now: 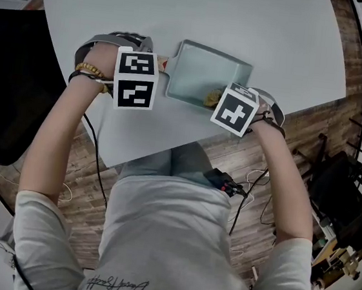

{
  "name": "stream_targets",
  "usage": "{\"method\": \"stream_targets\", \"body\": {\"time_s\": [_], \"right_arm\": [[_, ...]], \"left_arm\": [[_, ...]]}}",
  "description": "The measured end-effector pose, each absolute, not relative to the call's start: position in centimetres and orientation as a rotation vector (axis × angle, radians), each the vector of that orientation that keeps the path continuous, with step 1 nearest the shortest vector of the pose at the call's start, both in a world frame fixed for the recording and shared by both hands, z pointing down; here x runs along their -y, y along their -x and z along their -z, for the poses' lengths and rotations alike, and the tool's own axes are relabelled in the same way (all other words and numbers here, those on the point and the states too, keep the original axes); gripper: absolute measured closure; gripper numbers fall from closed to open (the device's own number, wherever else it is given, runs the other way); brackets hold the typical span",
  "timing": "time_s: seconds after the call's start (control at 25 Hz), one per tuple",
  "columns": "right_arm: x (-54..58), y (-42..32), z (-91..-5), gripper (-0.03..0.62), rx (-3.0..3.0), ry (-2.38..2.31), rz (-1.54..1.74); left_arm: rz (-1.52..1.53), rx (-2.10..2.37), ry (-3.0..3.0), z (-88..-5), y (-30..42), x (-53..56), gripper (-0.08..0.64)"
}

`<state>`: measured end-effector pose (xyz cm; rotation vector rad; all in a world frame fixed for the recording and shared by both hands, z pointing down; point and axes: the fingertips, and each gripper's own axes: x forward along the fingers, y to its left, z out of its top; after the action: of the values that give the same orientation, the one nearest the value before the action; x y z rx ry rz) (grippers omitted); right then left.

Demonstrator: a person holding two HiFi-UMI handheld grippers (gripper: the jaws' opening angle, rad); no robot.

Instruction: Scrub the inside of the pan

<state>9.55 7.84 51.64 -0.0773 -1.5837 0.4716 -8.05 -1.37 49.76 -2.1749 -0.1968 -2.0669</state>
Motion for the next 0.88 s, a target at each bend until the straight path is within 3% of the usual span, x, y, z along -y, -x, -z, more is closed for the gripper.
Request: {"method": "stream_targets", "body": {"time_s": [0.88], "right_arm": [[-6.4, -8.3, -49.9, 0.525, 1.774, -0.055, -0.535]], "left_arm": [[1.995, 0.265, 2.232, -49.6, 8.3, 1.2, 0.384]]}}
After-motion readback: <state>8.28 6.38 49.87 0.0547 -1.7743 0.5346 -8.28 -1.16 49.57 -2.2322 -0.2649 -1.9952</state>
